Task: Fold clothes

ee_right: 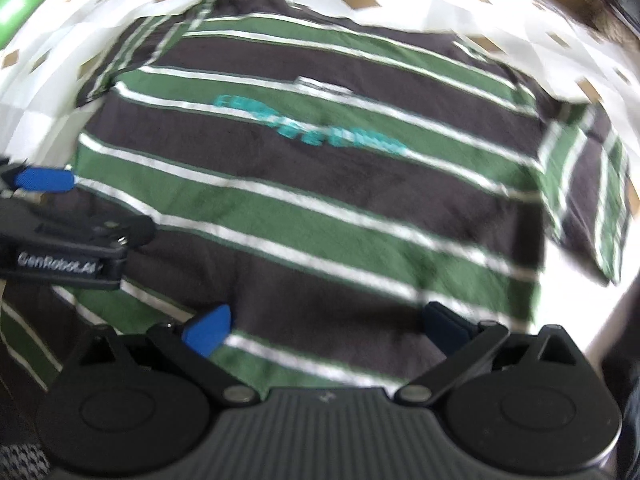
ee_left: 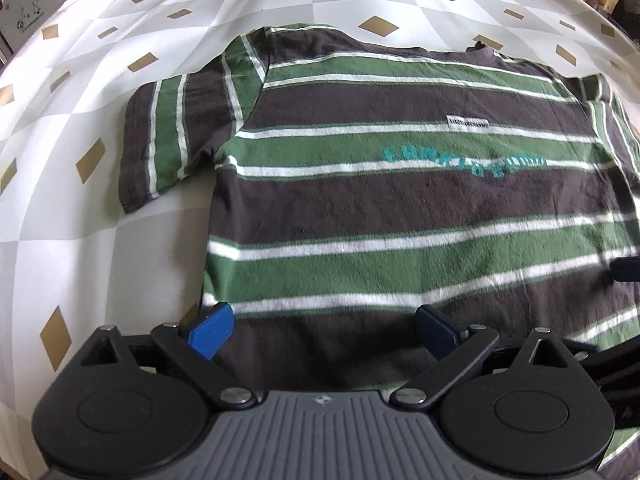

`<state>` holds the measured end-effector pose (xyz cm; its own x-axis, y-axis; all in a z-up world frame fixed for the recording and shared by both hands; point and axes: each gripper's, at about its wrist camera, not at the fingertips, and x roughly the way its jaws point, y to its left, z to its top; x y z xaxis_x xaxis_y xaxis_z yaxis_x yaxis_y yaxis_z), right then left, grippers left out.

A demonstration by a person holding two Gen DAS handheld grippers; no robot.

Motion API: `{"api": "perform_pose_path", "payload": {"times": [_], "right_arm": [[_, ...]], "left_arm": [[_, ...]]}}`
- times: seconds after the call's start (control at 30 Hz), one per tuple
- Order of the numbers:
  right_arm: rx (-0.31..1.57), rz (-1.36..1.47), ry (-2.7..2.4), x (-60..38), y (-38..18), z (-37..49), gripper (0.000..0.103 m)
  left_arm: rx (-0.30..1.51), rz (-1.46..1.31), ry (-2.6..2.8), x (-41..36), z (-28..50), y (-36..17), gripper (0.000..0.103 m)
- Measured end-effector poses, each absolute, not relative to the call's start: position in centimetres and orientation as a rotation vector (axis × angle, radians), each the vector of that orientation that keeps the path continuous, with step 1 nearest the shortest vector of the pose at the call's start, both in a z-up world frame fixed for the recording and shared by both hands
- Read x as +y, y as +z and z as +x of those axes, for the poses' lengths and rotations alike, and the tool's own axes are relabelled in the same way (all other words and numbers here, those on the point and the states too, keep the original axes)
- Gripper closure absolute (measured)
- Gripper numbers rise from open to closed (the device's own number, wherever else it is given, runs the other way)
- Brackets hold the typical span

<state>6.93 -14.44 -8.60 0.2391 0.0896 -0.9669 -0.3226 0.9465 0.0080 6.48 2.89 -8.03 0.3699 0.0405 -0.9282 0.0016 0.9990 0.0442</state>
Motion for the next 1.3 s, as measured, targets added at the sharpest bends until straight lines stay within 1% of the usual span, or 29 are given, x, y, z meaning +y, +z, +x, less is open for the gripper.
{"api": "perform_pose_path", "payload": {"times": [0.4,0.63,0.87,1.3], "right_arm": [[1.332,-0.179,0.232,-15.5,-7.5,3.7,0.001],[1.393,-0.167,0.203,-15.9,-8.3,1.9,0.001],[1.365,-0.151,0.188,-16.3,-8.2,0.9,0.001],[1.342,-0.080,0.102,-17.8,-7.9,-0.7,0.001]], "left_arm": [[1.193,0.036,-0.034,0.3,2.9,-6.8,0.009],[1.215,0.028,-0.046,0.2,1.4,-7.0,0.009],[1.247,-0.016,-0.031,0.7,0.7,-7.7,0.009],[1.242,0.006,-0.033,0.3,-0.7,-7.3,0.007]]}}
